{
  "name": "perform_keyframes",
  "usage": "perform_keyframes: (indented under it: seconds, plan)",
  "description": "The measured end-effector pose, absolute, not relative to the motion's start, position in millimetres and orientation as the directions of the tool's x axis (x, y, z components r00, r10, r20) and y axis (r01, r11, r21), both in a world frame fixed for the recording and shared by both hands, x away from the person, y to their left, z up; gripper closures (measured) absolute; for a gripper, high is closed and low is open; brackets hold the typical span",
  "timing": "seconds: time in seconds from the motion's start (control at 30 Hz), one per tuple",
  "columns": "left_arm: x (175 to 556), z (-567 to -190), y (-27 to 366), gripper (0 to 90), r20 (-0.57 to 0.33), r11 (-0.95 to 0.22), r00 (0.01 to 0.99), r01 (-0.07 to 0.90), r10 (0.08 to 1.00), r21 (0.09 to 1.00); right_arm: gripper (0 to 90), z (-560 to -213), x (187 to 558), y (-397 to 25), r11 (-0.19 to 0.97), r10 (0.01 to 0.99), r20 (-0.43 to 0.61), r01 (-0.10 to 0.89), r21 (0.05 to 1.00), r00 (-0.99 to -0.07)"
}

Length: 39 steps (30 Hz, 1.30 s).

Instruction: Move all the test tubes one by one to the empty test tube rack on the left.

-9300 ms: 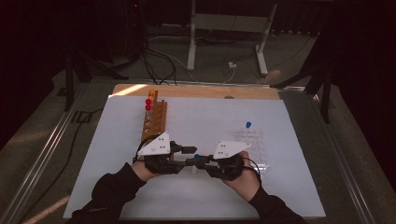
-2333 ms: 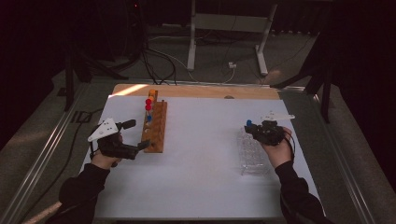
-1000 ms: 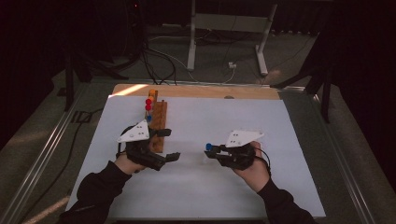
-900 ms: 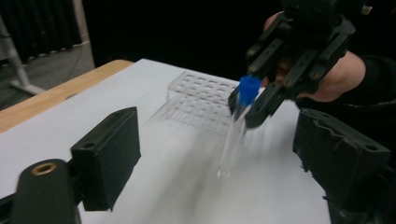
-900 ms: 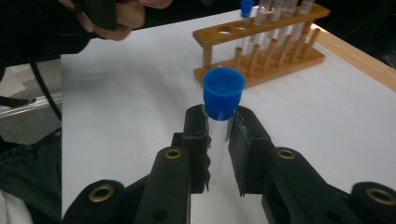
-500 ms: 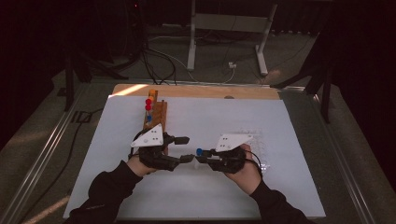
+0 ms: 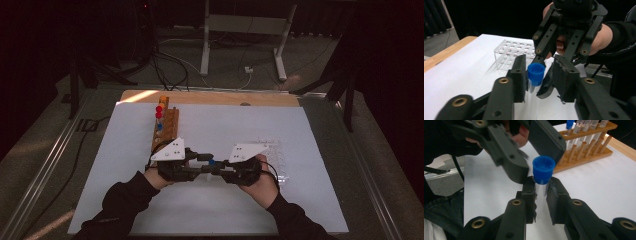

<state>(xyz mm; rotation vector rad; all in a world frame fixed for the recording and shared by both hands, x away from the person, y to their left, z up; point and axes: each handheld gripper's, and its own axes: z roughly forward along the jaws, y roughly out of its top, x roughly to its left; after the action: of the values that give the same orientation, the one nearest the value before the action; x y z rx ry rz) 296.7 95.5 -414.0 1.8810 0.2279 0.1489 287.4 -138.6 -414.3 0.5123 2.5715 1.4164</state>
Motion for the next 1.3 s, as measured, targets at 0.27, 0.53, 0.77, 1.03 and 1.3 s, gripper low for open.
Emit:
perform_keyframes:
  seconds: [0.27, 0.53, 0.77, 1.03, 1.3]
  plan:
    - [297.2, -413.8, 94.5, 76.4, 0.01, -0.308, 0.969, 0.069, 0.247, 0.949, 77.5, -414.1, 287.3, -137.5, 0.485, 0.373, 0.027, 0.22, 0.846, -0.928]
    - [301.1, -401.6, 105.2, 77.3, 0.021, -0.277, 0.958, 0.061, 0.285, 0.959, 66.4, -409.0, 285.0, -139.1, 0.457, 0.383, 0.021, 0.209, 0.864, -0.924]
    - [311.1, -386.0, 132.8, 77.4, 0.028, -0.262, 0.932, 0.073, 0.362, 0.962, 32.3, -408.9, 279.5, -144.0, 0.413, 0.43, 0.039, 0.235, 0.88, -0.902]
    - [319.3, -370.2, 168.8, 77.4, 0.055, -0.255, 0.882, 0.076, 0.469, 0.964, 3.4, -403.2, 273.8, -159.5, 0.323, 0.454, 0.065, 0.232, 0.917, -0.889]
    - [327.8, -366.8, 197.9, 77.4, 0.061, -0.247, 0.826, 0.096, 0.56, 0.964, 0.0, -400.3, 269.7, -169.8, 0.322, 0.47, 0.055, 0.229, 0.918, -0.881]
